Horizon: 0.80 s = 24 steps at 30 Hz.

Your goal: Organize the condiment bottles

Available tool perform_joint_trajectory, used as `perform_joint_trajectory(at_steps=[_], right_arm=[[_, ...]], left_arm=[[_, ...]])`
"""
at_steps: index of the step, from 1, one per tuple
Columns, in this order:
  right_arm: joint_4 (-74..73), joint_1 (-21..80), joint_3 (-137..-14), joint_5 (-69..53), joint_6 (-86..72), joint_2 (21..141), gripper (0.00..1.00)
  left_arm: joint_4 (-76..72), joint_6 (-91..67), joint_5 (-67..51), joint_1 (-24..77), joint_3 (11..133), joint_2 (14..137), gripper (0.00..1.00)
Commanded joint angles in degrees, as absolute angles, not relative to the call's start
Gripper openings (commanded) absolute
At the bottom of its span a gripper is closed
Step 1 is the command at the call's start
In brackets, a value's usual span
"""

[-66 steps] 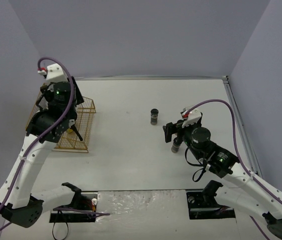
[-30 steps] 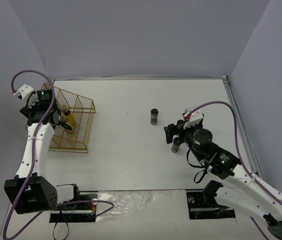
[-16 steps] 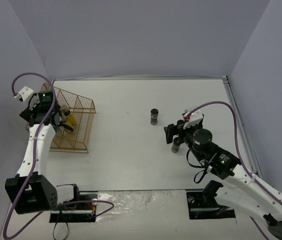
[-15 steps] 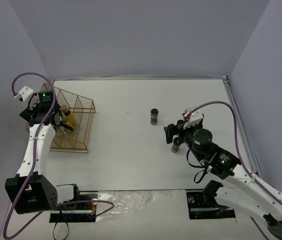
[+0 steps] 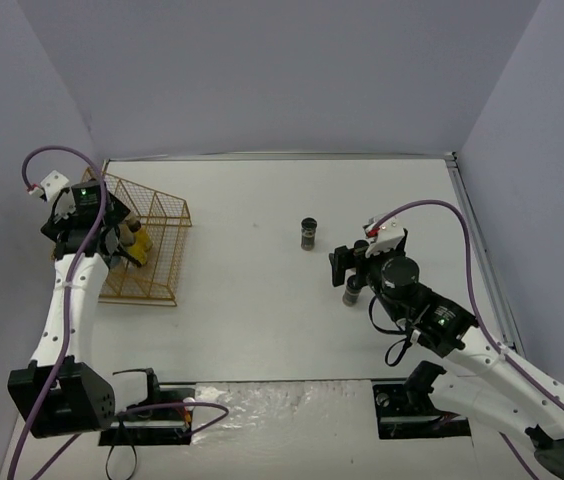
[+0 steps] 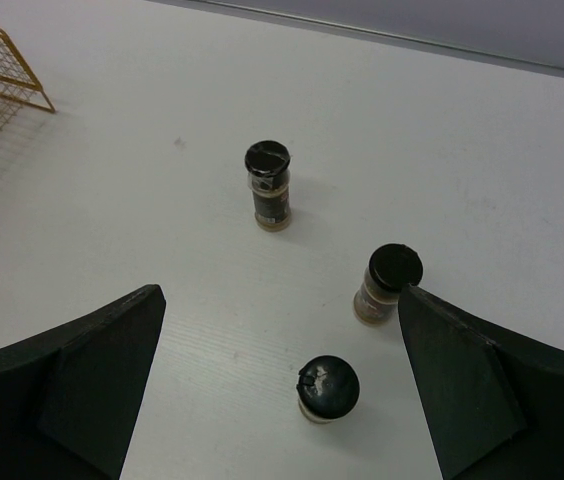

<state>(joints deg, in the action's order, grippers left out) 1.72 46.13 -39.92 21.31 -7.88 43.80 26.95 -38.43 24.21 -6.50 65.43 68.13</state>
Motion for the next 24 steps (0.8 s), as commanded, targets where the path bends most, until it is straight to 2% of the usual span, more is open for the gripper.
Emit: perform_joint_trajectory(at_steps=[1, 3, 6, 11, 19, 24], right_arm=[[0.7, 44.8, -43.0, 26.5, -11.7, 47.3, 1.00], [0.3, 43.1, -43.3, 25.7, -12.9, 48.2, 1.00], [-1.6, 38.9, -43.3, 22.4, -15.5, 48.7, 0.99], [-2.9, 35.8, -44.6, 19.2, -17.6, 47.6, 0.99], [-6.0, 35.8, -47.5, 18.2, -17.3, 45.0, 0.99], [-8.3, 35.8, -48.1, 18.3, -17.3, 43.8, 0.98]], left_arm=[[26.0, -30.3, 4.7, -6.2, 71.7, 65.7, 0.97], [24.1, -27.0, -8.1, -4.4, 71.7, 66.3, 0.97], [21.2, -22.4, -15.4, 3.0, 71.9, 67.9, 0.97], [15.0, -13.9, -10.5, 20.5, 72.8, 73.0, 0.97], [2.9, -10.3, -9.5, 33.6, 78.4, 89.7, 0.97], [-1.7, -7.8, -11.4, 37.2, 84.0, 99.9, 0.97]])
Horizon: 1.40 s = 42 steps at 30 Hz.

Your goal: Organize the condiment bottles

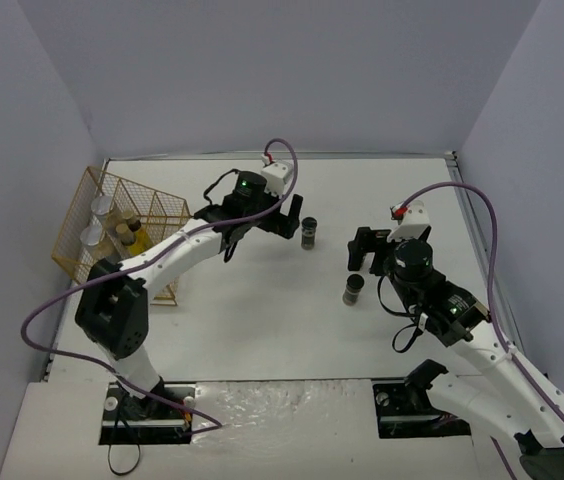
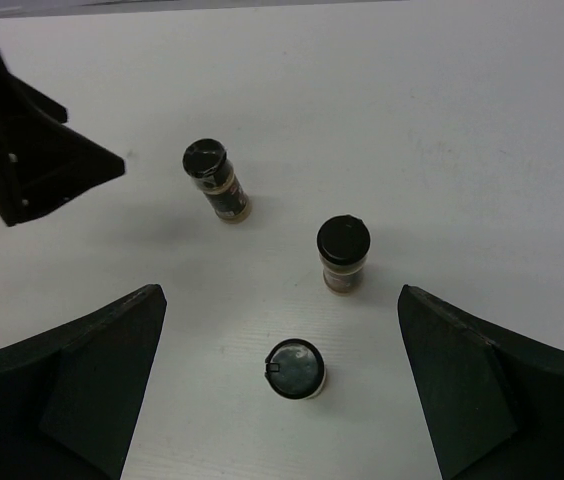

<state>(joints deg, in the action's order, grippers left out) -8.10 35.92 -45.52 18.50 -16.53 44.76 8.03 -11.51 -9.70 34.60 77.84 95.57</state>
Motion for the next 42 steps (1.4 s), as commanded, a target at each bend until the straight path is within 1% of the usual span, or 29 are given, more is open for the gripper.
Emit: perform_joint_trajectory(at_steps=[1, 7, 13, 15, 19, 22, 28, 30, 31, 32, 34, 38, 42], right_arm=[[-8.7, 35.8, -48.1, 18.3, -17.4, 43.4, 0.98], [-9.9, 35.8, -48.1, 18.8, -17.8, 41.8, 0.98], [-10.4, 35.8, -48.2, 19.0, -17.8, 42.1, 0.98], [-10.5, 35.8, -48.3, 19.1, -17.8, 41.9, 0.98], [-10.8, 35.9, -48.2, 19.4, -17.8, 41.2, 0.98], [-10.8, 35.9, -48.2, 19.5, -17.8, 41.1, 0.98], [-10.9, 35.8, -48.2, 19.5, -17.7, 41.1, 0.98], [-10.8, 35.8, -48.2, 19.5, -17.7, 41.1, 0.98], [-10.9, 35.8, -48.2, 19.5, -17.8, 41.1, 0.98], [-10.9, 35.8, -48.2, 19.4, -17.8, 41.1, 0.98], [-10.9, 35.8, -48.2, 19.4, -17.5, 41.4, 0.98], [-10.9, 35.8, -48.3, 19.2, -17.1, 41.9, 0.98], [-10.4, 35.8, -48.3, 19.3, -16.6, 42.8, 0.99]], left_arm=[[-2.9, -8.0, -12.0, 37.4, 84.4, 101.3, 0.97], [-4.1, -8.7, -12.5, 38.3, 88.6, 107.8, 0.97], [-3.4, -8.2, -9.4, 39.5, 91.7, 112.2, 0.95], [-2.8, -8.4, -8.6, 39.7, 92.6, 113.4, 0.91], [-2.5, -8.9, -8.1, 40.0, 93.3, 113.9, 0.74], [-2.4, -9.0, -7.7, 40.5, 93.2, 113.2, 0.56], [-1.1, -9.5, -5.2, 41.2, 91.6, 109.5, 0.25], [-0.4, -9.6, -3.6, 41.2, 90.8, 107.2, 0.22], [-0.2, -9.6, -2.7, 41.2, 89.8, 105.1, 0.17], [-0.1, -9.6, -1.5, 41.1, 89.3, 104.2, 0.15], [3.4, -9.7, 3.7, 40.8, 88.3, 101.0, 0.13], [9.5, -11.4, 11.7, 37.7, 86.8, 94.3, 0.13], [15.5, -15.1, 15.7, 31.0, 84.1, 87.7, 0.14]])
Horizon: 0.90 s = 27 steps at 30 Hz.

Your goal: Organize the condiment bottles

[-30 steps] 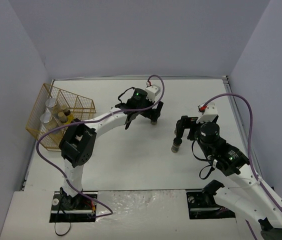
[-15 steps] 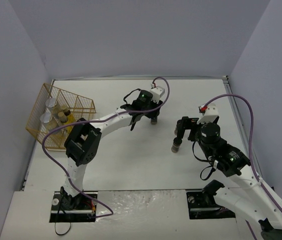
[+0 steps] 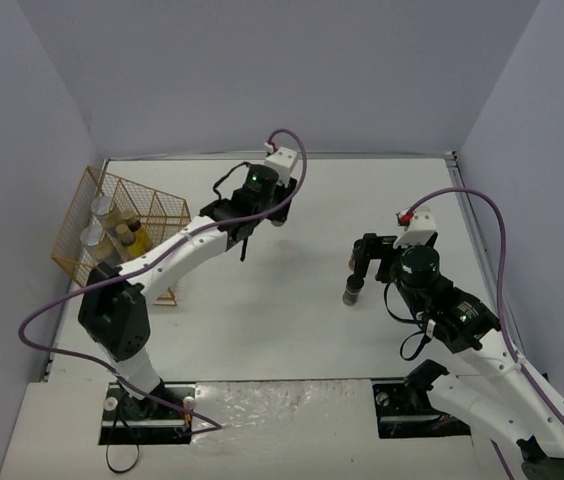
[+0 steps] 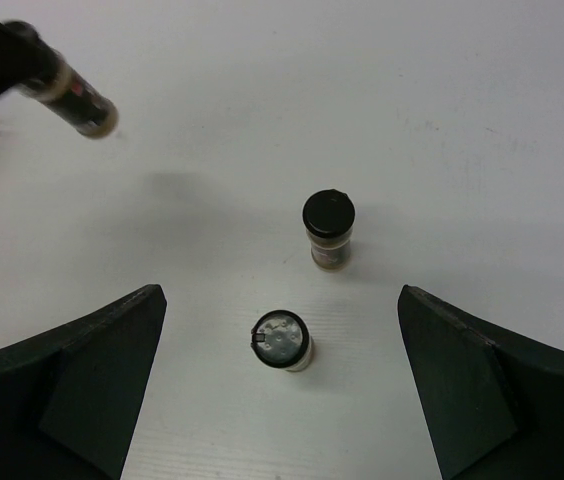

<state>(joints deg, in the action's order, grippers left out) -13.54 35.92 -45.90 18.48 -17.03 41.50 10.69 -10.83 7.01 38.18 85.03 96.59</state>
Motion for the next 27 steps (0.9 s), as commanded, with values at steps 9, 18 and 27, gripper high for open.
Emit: perform_joint_trajectory(at_steps=[9, 18, 27], right_arm=[[-8.2, 35.8, -47.2, 17.8, -16.2, 44.2, 0.99], [-7.8, 35.8, -46.5, 17.5, -16.0, 43.8, 0.99], [-7.7, 35.8, -44.7, 17.6, -16.4, 42.1, 0.99]], left_arm=[[15.7, -18.7, 13.0, 13.3, 77.7, 79.9, 0.16], [11.7, -21.2, 14.5, 8.5, 73.5, 81.9, 0.17], [6.4, -25.1, 16.4, 8.4, 67.8, 85.6, 0.32]])
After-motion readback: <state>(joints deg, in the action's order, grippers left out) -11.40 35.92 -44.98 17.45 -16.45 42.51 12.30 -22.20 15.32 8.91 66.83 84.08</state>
